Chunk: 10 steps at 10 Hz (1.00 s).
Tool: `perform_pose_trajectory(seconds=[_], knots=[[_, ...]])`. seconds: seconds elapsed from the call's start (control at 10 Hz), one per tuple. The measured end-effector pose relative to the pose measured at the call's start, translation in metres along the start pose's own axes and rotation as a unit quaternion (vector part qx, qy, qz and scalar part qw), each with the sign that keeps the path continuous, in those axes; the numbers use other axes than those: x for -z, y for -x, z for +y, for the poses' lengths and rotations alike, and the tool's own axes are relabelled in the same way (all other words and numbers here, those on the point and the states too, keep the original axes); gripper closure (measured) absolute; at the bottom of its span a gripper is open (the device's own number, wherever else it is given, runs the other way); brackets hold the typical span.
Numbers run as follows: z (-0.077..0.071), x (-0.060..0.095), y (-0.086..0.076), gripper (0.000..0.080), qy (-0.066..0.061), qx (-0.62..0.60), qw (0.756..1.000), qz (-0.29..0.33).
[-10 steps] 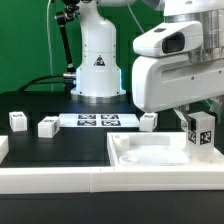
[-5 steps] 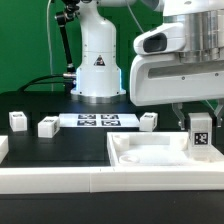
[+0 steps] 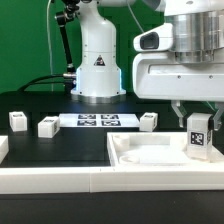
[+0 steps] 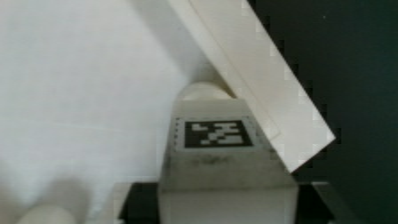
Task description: Assemble square table
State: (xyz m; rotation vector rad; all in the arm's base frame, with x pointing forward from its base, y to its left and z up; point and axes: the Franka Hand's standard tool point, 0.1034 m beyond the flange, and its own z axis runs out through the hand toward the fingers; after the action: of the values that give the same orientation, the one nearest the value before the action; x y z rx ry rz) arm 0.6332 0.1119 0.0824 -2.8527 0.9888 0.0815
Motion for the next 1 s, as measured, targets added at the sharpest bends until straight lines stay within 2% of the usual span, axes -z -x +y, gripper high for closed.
perform_pose_trajectory(seconds=[0.3,0.6,1.0], knots=[[-0.0008,-0.0006,0.002,0.0509,0.003,-0.136,0.991,0.0],[-0.0037,-0.0016,0.0062,0.0509,0.003,-0.274,0.962,-0.003],[-0.0051,-0.0018,0.0068,0.0509,-0.002,-0.352,0.936,-0.008]])
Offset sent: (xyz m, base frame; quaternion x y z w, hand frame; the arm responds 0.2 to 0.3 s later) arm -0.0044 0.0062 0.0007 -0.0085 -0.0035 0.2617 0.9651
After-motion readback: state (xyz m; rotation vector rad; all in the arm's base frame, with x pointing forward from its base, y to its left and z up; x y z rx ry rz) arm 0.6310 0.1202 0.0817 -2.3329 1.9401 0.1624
